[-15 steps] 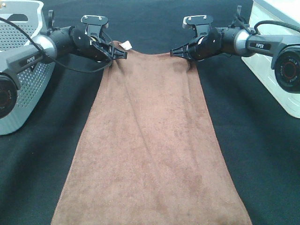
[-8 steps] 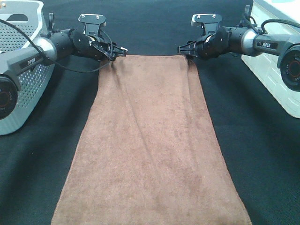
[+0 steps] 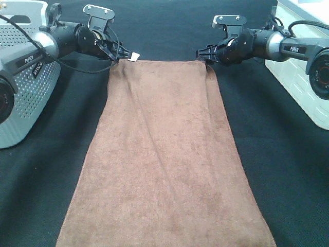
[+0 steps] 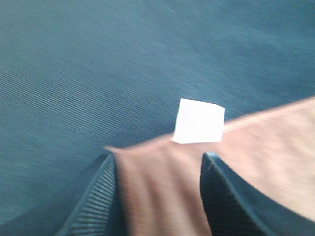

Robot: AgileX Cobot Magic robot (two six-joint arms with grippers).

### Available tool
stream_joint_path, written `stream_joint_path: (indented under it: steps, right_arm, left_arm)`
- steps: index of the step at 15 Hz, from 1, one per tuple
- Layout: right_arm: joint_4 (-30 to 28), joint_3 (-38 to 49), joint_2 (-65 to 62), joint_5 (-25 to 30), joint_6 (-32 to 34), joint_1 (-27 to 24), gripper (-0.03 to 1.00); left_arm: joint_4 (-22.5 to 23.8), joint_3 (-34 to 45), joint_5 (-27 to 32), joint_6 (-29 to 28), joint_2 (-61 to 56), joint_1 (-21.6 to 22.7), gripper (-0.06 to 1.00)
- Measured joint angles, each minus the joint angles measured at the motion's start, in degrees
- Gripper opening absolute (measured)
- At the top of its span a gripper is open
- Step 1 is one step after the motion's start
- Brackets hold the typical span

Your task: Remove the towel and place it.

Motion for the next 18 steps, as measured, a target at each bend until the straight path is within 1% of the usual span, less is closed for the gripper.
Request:
stream_joint_path:
  steps: [1,3,4,5,6,7,8,9,11,12,14,16,17,18]
  right_arm:
    - [0.0,0.0,0.0,0.0,0.0,0.0,0.62]
    - [0.0,-0.8,0.0,1.0,0.0,0.0,0.62]
    - [0.0,-1.9,0.0,2.6,0.0,0.0,0.62]
    - [0.0,-4.6,-1.1,8.5,0.0,0.0,0.62]
    - [0.0,-4.6,-1.1,8.5,0.0,0.0,0.62]
    - [0.0,-5.2,-2.6,11.6,0.0,0.1,0.63]
    - [0.1,-5.3,-5.1,14.9,0.0,0.1,0.65]
    - [0.4,-5.6,-11.3,25.0,0.0,0.1,0.69]
    - [-0.1,-5.8,-18.2,34.3,-0.4,0.1,0.69]
    - [-0.6,-5.8,-21.4,38.4,-0.5,0.1,0.69]
    - [-1.7,-6.0,-27.6,45.4,-0.5,0.1,0.69]
    - [-3.1,-6.0,-32.7,54.2,0.2,0.1,0.69]
    - [-4.9,-6.0,-34.4,58.4,1.0,0.1,0.69]
    - [-6.6,-6.0,-36.0,60.3,2.2,0.1,0.69]
  left_arm:
    - [0.3,-0.1,0.7,-0.5,0.0,0.1,0.51]
    - [0.5,-1.8,4.6,-1.2,0.0,0.1,0.51]
    - [0.5,-3.7,8.0,-1.5,0.0,0.1,0.53]
    - [0.6,-8.9,16.4,-2.2,0.0,0.1,0.60]
    - [0.6,-8.9,16.4,-2.2,0.0,0.1,0.60]
    - [0.5,-12.2,21.8,-2.9,0.0,0.1,0.64]
    - [0.5,-15.6,28.6,-3.4,0.0,0.1,0.67]
    - [0.5,-19.4,38.4,-5.3,-2.6,0.1,0.69]
    - [0.4,-19.9,46.2,-5.8,-7.6,0.1,0.69]
    - [0.6,-20.2,49.0,-6.1,-10.3,0.4,0.69]
    - [0.5,-20.2,50.1,-6.2,-14.3,1.0,0.69]
    - [0.9,-19.9,50.3,-5.8,-17.9,2.3,0.69]
    - [1.4,-18.7,50.4,-5.8,-20.2,3.7,0.69]
    - [1.5,-16.7,50.4,-5.8,-22.5,5.6,0.69]
